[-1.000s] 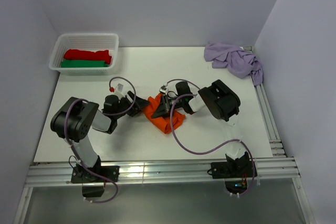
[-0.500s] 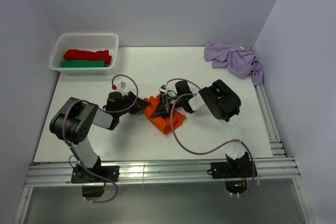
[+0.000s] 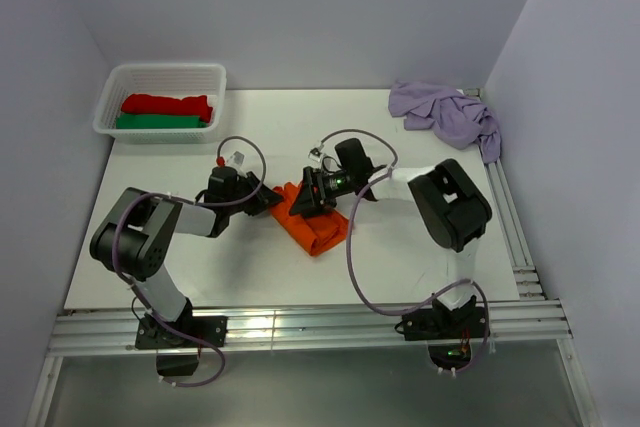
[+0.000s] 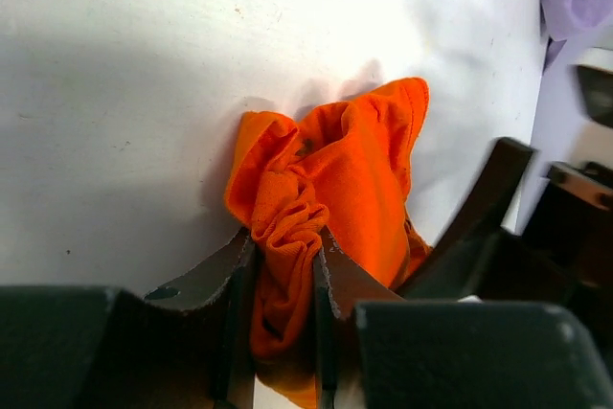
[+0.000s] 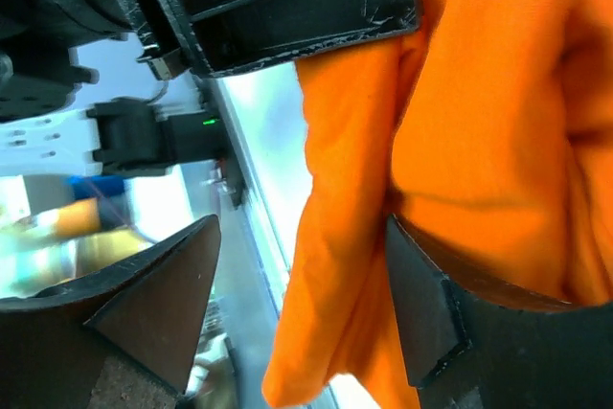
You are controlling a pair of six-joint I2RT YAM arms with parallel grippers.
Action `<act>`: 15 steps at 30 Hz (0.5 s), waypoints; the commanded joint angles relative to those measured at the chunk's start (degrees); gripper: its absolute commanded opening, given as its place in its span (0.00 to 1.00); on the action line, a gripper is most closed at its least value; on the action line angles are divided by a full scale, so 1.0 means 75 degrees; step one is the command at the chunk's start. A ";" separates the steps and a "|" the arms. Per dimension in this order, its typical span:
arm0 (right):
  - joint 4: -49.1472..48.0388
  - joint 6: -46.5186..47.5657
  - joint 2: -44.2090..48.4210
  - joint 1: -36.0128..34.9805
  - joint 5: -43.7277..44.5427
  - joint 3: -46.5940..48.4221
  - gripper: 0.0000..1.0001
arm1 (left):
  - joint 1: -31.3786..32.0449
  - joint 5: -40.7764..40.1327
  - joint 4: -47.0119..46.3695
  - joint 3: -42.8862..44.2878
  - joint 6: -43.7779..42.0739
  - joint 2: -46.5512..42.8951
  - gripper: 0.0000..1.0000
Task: Roll the t-shirts
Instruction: Roll the tshirt
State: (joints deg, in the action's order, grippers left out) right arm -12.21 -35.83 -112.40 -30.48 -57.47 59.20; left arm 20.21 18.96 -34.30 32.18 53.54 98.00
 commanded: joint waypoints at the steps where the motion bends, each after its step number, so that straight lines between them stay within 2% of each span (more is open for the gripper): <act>1: 0.1777 0.1400 0.1015 0.0044 0.1377 0.0380 0.77 | 0.0025 -0.0243 0.0671 0.0244 -0.0412 -0.0328 0.14; 4: 0.2762 0.2067 0.1682 -0.0096 0.2327 0.0473 0.78 | 0.0036 -0.0196 0.0730 0.0267 -0.0412 -0.0374 0.14; 6: 0.3510 0.2433 0.2082 -0.0306 0.3580 0.0579 0.79 | 0.0036 -0.0196 0.0800 0.0279 -0.0412 -0.0410 0.13; 9: 0.4158 0.2773 0.2762 -0.1067 0.5315 0.0860 0.81 | 0.0071 -0.0196 0.0941 0.0326 -0.0447 -0.0445 0.13; 10: 0.4321 0.2902 0.2973 -0.1591 0.5783 0.1046 0.81 | 0.0071 -0.0196 0.0988 0.0338 -0.0482 -0.0457 0.13; 11: 0.4555 0.2938 0.3056 -0.1875 0.6855 0.1118 0.82 | 0.0071 -0.0184 0.1092 0.0372 -0.0494 -0.0457 0.13; 15: 0.4745 0.3020 0.3046 -0.3094 0.8629 0.1282 0.85 | 0.0071 -0.0091 0.1245 0.0466 -0.0506 -0.0457 0.13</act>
State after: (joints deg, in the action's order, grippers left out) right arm 18.17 -16.29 -90.50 -49.06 -10.13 67.20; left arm 20.43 18.13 -27.53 33.95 51.68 96.16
